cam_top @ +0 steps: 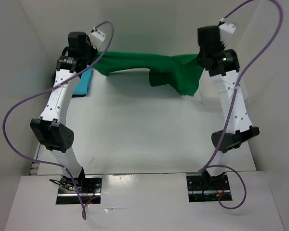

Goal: Fold and stack the t-shirts
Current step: Flatten out the tshirt

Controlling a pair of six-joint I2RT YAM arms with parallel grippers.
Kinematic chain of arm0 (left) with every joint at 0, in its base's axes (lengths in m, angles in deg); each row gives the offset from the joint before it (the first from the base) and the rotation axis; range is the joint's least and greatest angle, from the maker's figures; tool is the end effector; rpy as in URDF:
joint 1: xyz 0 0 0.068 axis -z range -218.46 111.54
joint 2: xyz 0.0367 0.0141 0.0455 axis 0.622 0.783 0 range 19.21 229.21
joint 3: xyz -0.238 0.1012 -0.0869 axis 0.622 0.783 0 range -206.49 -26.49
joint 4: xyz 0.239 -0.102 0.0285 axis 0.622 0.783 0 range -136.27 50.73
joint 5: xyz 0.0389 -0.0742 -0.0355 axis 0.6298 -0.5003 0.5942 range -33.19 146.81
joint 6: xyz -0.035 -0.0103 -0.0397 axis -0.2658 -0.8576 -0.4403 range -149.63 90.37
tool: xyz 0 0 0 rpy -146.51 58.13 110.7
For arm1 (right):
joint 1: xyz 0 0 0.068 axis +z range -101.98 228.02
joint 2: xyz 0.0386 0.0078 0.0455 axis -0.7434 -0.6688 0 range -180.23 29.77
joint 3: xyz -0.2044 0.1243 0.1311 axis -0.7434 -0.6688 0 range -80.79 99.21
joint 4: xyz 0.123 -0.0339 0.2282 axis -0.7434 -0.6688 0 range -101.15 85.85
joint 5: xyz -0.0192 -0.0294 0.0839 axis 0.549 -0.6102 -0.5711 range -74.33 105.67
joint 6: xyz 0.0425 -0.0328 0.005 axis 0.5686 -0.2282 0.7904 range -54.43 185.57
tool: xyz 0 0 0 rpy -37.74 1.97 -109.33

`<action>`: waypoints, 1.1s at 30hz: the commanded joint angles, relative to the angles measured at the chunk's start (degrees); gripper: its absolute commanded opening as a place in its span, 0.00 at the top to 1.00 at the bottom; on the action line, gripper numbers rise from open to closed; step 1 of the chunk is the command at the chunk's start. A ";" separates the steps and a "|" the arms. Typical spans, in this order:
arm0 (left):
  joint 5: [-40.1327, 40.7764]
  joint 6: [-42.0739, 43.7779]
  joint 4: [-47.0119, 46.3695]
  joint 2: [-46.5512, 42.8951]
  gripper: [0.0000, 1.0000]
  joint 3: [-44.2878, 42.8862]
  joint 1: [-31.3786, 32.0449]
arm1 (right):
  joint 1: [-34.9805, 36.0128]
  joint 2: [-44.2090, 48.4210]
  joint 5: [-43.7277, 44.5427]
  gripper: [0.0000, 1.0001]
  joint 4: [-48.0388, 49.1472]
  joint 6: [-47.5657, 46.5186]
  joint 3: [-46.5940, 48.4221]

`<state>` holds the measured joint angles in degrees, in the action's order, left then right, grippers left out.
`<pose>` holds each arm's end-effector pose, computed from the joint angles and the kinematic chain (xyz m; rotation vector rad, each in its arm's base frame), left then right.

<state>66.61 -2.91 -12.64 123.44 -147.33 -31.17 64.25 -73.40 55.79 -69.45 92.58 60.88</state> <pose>0.4043 -0.0457 0.4651 0.4354 1.8309 0.3931 0.3185 0.0687 0.5244 0.5976 1.8337 -0.2123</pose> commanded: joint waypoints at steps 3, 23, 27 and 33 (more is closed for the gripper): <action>3.63 2.19 -1.55 -12.81 1.00 14.82 -0.79 | 10.83 14.71 12.97 1.00 -1.14 4.27 -24.00; 5.67 0.36 3.53 7.58 1.00 -24.68 -1.93 | -3.03 -17.34 -14.62 1.00 1.95 1.29 34.66; 8.32 6.83 -9.11 9.53 1.00 -44.45 0.79 | 0.78 -13.97 -12.21 1.00 27.72 -14.00 38.30; 6.29 7.91 -1.47 14.25 1.00 -55.38 1.32 | 5.84 -12.84 -2.50 1.00 37.53 -22.44 37.72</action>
<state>71.73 3.08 -12.27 138.74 -199.45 -29.58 70.79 -89.05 48.09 -41.45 76.10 96.72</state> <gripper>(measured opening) 0.011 0.008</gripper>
